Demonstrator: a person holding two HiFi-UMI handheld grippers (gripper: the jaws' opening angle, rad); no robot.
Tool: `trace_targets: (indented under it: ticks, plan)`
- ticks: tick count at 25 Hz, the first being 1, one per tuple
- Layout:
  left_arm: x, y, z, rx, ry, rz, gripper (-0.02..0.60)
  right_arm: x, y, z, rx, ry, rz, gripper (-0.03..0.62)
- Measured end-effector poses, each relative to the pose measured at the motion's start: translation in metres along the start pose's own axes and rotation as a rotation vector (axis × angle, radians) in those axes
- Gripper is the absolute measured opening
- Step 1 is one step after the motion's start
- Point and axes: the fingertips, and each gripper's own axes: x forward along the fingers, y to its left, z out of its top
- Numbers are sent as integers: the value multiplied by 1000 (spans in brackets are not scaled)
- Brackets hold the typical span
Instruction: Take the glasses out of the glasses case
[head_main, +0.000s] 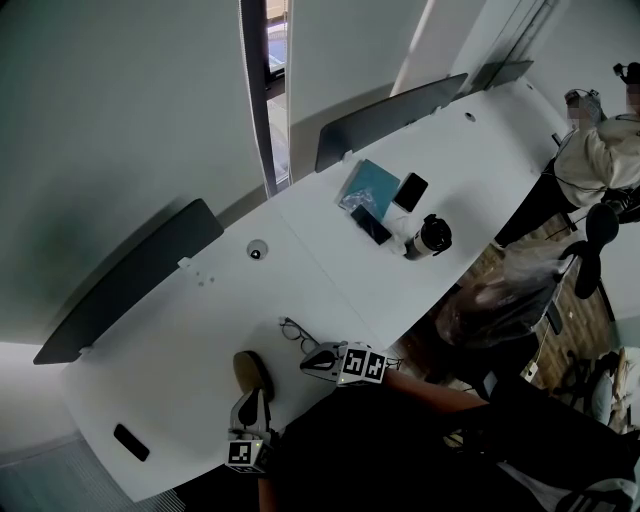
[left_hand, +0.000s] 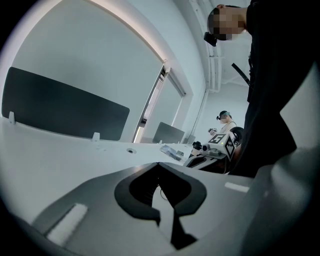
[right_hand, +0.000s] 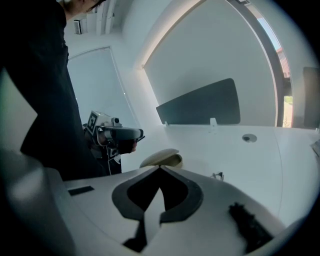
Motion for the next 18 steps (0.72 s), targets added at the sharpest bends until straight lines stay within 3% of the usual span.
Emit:
trace_targets:
  ticks: [4, 8, 10, 18]
  plan:
    - [-1, 18, -22, 53, 113, 109, 36, 3, -6, -4, 29, 8, -7, 8]
    - [7, 25, -49, 86, 276, 153, 292, 5, -12, -8, 47, 31, -15, 8]
    - [11, 29, -59, 110, 328, 176, 324, 7, -13, -9, 49, 42, -15, 8]
    - [31, 46, -91, 71, 442, 206, 402, 10, -21, -12, 62, 65, -27, 8]
